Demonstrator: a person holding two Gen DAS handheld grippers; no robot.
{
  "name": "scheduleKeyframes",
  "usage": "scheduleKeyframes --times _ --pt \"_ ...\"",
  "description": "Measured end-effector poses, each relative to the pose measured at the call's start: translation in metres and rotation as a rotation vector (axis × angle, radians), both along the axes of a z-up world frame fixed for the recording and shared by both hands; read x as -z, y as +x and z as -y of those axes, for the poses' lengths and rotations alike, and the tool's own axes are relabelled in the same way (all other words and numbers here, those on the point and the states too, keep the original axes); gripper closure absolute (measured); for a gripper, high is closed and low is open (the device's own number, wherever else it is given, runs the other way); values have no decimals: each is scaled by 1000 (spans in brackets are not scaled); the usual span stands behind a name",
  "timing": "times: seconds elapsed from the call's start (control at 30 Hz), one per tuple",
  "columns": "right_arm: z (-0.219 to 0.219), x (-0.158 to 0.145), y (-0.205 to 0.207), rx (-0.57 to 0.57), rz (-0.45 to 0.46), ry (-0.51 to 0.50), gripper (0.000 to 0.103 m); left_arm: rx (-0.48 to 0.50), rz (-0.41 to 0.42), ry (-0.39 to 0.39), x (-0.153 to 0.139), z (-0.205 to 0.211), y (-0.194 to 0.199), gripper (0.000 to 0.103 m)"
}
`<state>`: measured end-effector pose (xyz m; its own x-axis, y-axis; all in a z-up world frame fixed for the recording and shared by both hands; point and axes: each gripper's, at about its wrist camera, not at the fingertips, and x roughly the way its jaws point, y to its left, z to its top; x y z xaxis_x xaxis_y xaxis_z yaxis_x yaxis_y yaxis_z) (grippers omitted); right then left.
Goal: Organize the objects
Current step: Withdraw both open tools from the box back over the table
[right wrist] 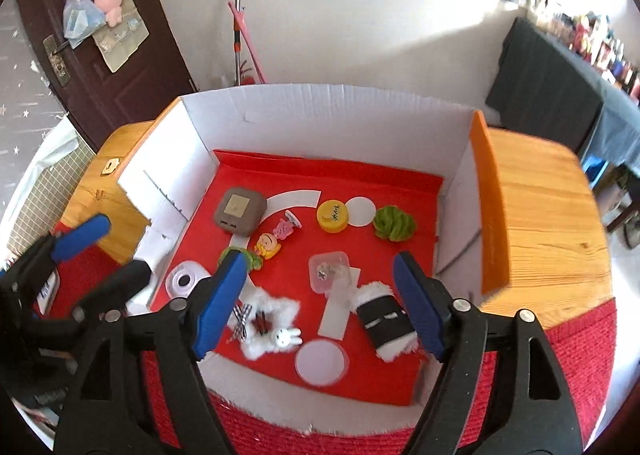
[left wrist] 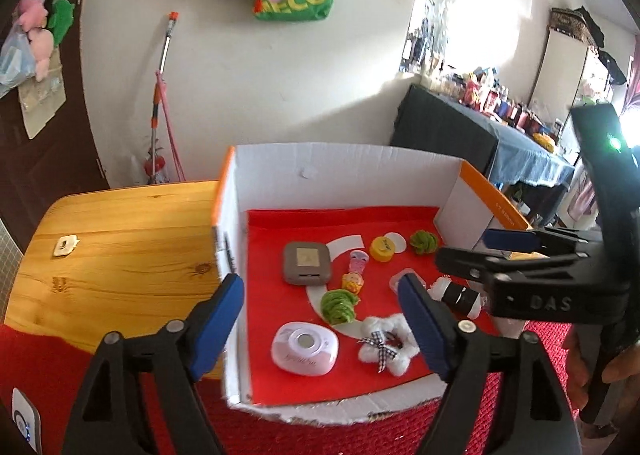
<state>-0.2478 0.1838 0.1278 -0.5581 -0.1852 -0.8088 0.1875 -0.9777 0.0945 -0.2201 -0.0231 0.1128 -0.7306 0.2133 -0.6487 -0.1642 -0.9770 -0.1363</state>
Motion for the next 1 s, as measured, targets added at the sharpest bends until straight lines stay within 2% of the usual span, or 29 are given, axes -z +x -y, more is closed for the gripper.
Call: scheduleKeyframes --times 0.1,0.23,0.33,0.47,0.7,0.9,1.0 --pt "-1 -5 20 13 -67 28 20 -8 -34 -2 -4 7 10 15" --pt "-5 -3 41 33 -144 17 14 -26 -79 -6 -3 12 21 7" --pt "-9 3 54 50 -196 20 9 -32 -95 1 2 15 26 4" --pt "-10 18 64 72 -251 38 9 -44 -111 -11 15 12 29 4" --pt "-15 52 65 97 -277 41 9 -45 -114 -21 44 3 32 3" --pt "-12 61 66 102 -335 70 9 -81 -119 -50 61 0 31 3" --pt "-12 64 66 113 -351 81 9 -99 -133 -46 60 3 32 3"
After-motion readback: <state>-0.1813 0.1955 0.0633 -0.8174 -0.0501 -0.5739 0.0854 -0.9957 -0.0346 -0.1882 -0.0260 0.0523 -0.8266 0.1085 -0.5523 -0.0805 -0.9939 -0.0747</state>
